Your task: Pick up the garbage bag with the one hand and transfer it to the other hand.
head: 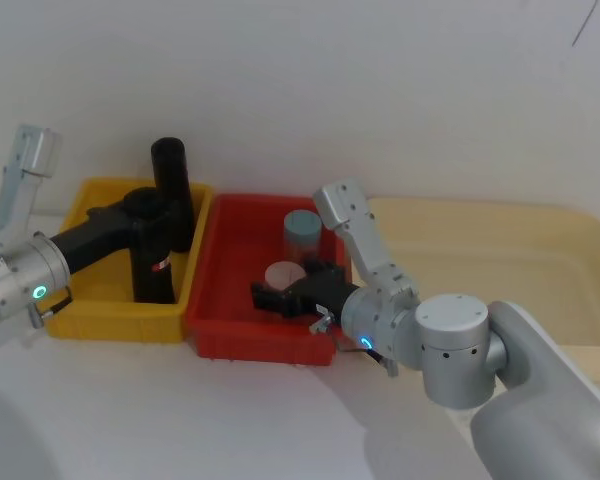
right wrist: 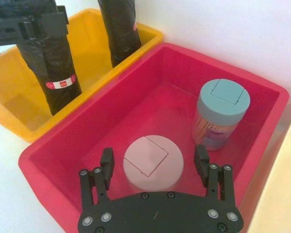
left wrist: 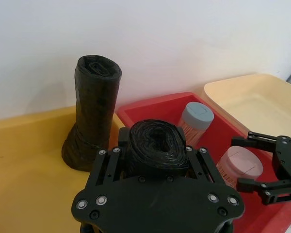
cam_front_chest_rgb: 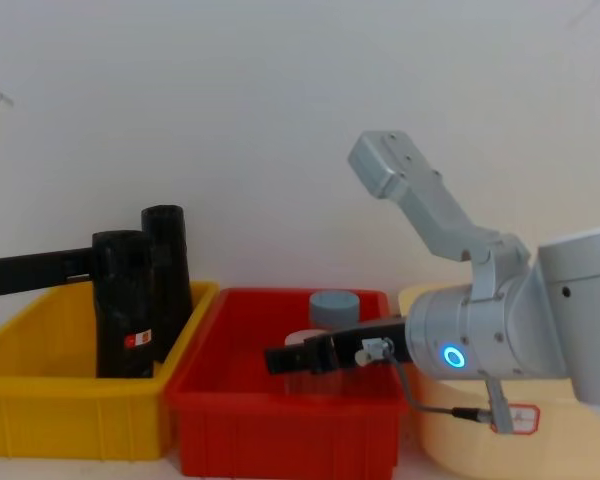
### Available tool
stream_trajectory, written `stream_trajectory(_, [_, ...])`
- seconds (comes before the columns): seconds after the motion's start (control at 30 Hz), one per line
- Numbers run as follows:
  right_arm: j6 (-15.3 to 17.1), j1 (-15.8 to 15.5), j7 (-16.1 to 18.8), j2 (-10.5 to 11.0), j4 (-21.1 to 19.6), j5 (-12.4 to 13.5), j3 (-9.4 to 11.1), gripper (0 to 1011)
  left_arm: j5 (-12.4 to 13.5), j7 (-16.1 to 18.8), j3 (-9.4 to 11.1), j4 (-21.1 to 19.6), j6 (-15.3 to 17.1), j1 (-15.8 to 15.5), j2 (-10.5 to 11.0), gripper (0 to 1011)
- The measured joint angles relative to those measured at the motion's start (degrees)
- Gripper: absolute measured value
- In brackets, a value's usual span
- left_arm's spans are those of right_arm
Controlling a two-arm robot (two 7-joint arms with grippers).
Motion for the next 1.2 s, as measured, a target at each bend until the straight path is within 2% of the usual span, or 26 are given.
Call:
stream_trajectory(0.17, [-0.5, 0.17, -0.04, -0.02, 0.68, -0.52, -0.18, 965, 0.0, 0.0, 0.0, 0.0, 0.0, 0.0, 0.0, 507])
stream_trajectory(0.3, [-0.73, 0.27, -0.07, -0.04, 1.06, -0.78, -0.25, 849, 0.0, 0.0, 0.0, 0.0, 0.0, 0.0, 0.0, 507])
stream_trajectory(0.33, [-0.76, 0.28, -0.08, -0.04, 1.11, -0.82, -0.27, 849, 0.0, 0.0, 0.0, 0.0, 0.0, 0.0, 0.0, 507])
stream_trajectory(0.5, [-0.98, 0.37, -0.1, -0.08, 1.45, -1.03, -0.36, 687, 0.0, 0.0, 0.0, 0.0, 0.0, 0.0, 0.0, 507])
stream_trajectory(0.57, [-1.04, 0.39, -0.1, -0.09, 1.52, -1.07, -0.38, 664, 0.0, 0.0, 0.0, 0.0, 0.0, 0.0, 0.0, 507])
stream_trajectory(0.8, [-1.11, 0.33, -0.09, -0.06, 1.3, -1.21, -0.36, 664, -0.01, 0.06, 0.01, -0.23, -0.04, 0.07, 0.05, 507])
stream_trajectory(0.93, [-1.24, -0.19, 0.09, 0.16, -0.23, -1.21, -0.2, 663, -0.04, 0.28, -0.05, -1.21, -0.51, 0.26, 0.17, 507])
stream_trajectory(1.2, [-2.17, -2.18, 0.29, 1.15, -6.64, -1.1, 0.82, 663, -0.21, 0.59, -0.38, -4.57, -1.8, 0.47, 0.53, 507])
